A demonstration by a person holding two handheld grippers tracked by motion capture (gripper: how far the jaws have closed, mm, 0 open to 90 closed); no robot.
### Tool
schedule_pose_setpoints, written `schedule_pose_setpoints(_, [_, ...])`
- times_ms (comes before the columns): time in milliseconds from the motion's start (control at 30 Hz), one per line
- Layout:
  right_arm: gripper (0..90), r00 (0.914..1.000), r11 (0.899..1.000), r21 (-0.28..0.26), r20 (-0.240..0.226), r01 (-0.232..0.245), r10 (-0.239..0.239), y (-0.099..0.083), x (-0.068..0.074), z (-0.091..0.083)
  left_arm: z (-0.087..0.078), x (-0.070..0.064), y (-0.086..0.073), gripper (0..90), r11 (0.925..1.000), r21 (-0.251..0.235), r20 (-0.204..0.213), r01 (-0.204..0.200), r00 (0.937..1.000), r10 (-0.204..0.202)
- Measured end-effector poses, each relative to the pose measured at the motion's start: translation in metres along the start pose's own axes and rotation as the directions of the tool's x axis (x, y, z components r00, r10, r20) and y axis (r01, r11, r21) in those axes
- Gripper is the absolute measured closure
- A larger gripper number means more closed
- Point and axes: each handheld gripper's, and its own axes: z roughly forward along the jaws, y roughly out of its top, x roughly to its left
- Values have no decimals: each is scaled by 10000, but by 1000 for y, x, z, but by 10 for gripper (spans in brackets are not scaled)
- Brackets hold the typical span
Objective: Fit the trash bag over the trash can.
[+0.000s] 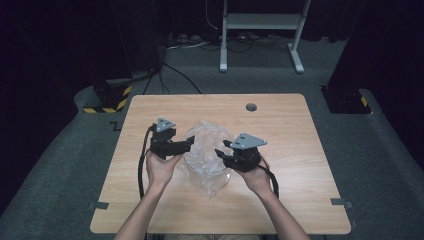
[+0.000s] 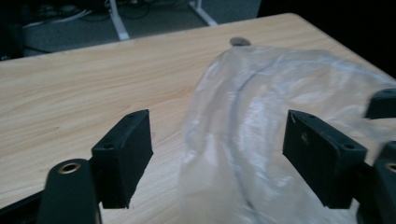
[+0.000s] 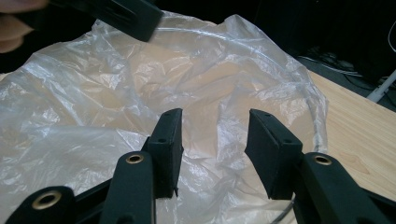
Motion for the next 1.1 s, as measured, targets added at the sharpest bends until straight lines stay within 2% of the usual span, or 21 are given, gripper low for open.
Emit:
schedule_pose_setpoints(167, [549, 10000, 10000, 5, 1, 15, -15, 0, 0, 0, -9, -7, -14, 206, 9994, -318, 148, 159, 9998, -155])
schedule_pose_setpoints(233, [541, 10000, 10000, 33, -18, 3, -3, 0, 0, 0, -7, -5, -19, 210, 9990, -310, 61, 331, 9994, -330])
schedule_pose_setpoints(333, [517, 9999, 9998, 184, -144, -26, 29, 2, 0, 1, -1, 0, -28, 229, 9964, -292, 277, 801, 9965, -793])
schedule_pose_setpoints(400, [496, 9989, 9995, 243, -419, -198, 209, 4, -1, 0, 1, 1, -31, 240, 9961, -270, 323, 842, 9960, -834])
schedule_pose_setpoints(500, [480, 9984, 9985, -353, -381, -423, 410, 12, -5, -5, 2, 3, -35, 256, 9952, -353, 480, 908, 9949, -891])
schedule_pose_setpoints(567, [449, 9994, 9987, -389, -126, -333, 329, 21, -8, -6, 2, 3, -36, 263, 9946, -455, 539, 928, 9945, -903])
schedule_pose_setpoints(633, [405, 9997, 9998, -48, 158, -189, 189, 29, -12, -2, 2, 4, -38, 270, 9931, -568, 598, 1026, 9933, -992])
schedule_pose_setpoints(733, [349, 9988, 9969, 781, 496, -68, 29, 37, -18, 13, 5, 5, -40, 276, 9922, -510, 669, 1139, 9916, -1104])
schedule_pose_setpoints(800, [313, 9974, 9893, 1462, 713, 24, -130, 40, -23, 26, 7, 6, -42, 280, 9920, -463, 686, 1176, 9911, -1143])
schedule_pose_setpoints(867, [307, 9967, 9813, 1925, 796, -28, -128, 40, -27, 36, 7, 8, -43, 275, 9902, -482, 810, 1312, 9886, -1270])
schedule_pose_setpoints(1000, [296, 9929, 9687, 2393, 1125, -659, 398, 36, -40, 48, 7, 7, -42, 282, 9911, -456, 846, 1252, 9890, -1211])
schedule_pose_setpoints(1100, [298, 9900, 9627, 2570, 1313, -843, 516, 34, -43, 53, 7, 6, -42, 284, 9910, -434, 879, 1265, 9886, -1224])
